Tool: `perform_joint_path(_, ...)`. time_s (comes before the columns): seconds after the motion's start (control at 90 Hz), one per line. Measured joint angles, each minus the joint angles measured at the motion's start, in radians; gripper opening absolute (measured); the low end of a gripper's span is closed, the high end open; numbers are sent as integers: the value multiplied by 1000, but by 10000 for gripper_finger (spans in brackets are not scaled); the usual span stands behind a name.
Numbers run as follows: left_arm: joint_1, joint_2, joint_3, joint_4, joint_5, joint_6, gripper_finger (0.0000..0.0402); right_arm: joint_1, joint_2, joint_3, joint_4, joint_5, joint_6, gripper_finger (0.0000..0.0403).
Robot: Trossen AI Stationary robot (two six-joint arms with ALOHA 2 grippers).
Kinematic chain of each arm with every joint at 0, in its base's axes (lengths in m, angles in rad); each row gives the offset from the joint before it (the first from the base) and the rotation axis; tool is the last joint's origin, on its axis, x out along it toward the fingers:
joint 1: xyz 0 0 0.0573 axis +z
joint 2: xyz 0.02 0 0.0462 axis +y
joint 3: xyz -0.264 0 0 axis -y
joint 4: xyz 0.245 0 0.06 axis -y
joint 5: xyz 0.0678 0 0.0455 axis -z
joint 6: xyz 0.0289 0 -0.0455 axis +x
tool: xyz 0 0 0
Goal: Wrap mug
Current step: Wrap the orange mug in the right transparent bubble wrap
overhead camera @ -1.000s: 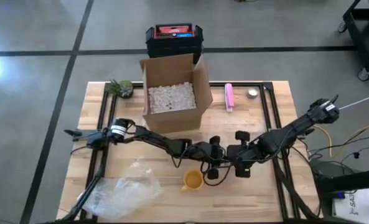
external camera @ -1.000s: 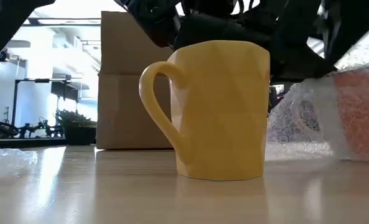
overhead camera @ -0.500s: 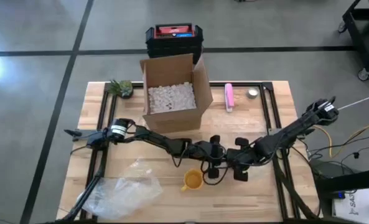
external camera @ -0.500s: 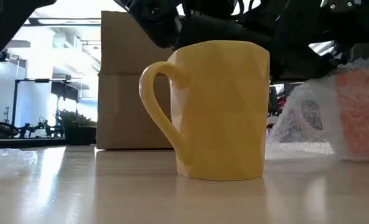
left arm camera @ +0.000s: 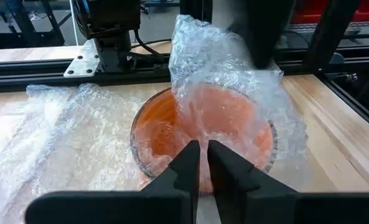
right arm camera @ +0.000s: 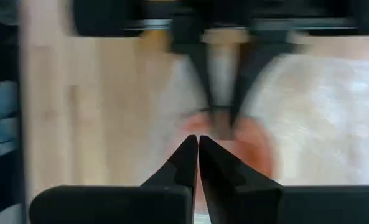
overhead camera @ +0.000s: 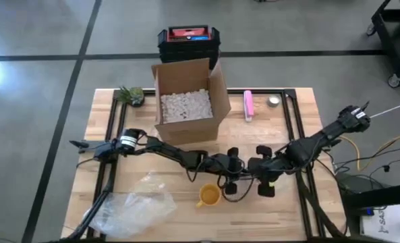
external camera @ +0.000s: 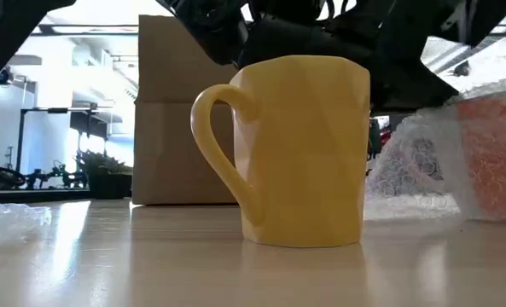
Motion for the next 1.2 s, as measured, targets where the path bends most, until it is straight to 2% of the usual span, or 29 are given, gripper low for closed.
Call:
perform_joint_path(0.2, 0, 0, 0, -1, 0, 0, 20, 4, 47, -136, 34, -40, 44, 0)
perform_joint_path(0.378, 0, 0, 1, 9, 4, 0, 20, -3, 75, -240, 78, -21, 67, 0)
perform_joint_path(0.611, 1, 0, 0, 15, -1, 0, 20, -20, 86, -270, 194, 46, 26, 0)
perform_joint_path(0.756, 0, 0, -1, 14, -1, 0, 20, -28, 83, -270, 235, 17, -11, 0)
perform_joint_path(0.867, -1, 0, -1, 14, 0, 0, 20, -26, 62, -216, 135, -22, 7, 0)
perform_joint_path(1.033, -1, 0, -1, 14, 1, 0, 20, 6, 13, -65, -81, -23, 45, 0)
perform_joint_path(1.2, -1, 0, -1, 13, 12, 0, 20, 68, -46, 33, -297, -19, 194, 0)
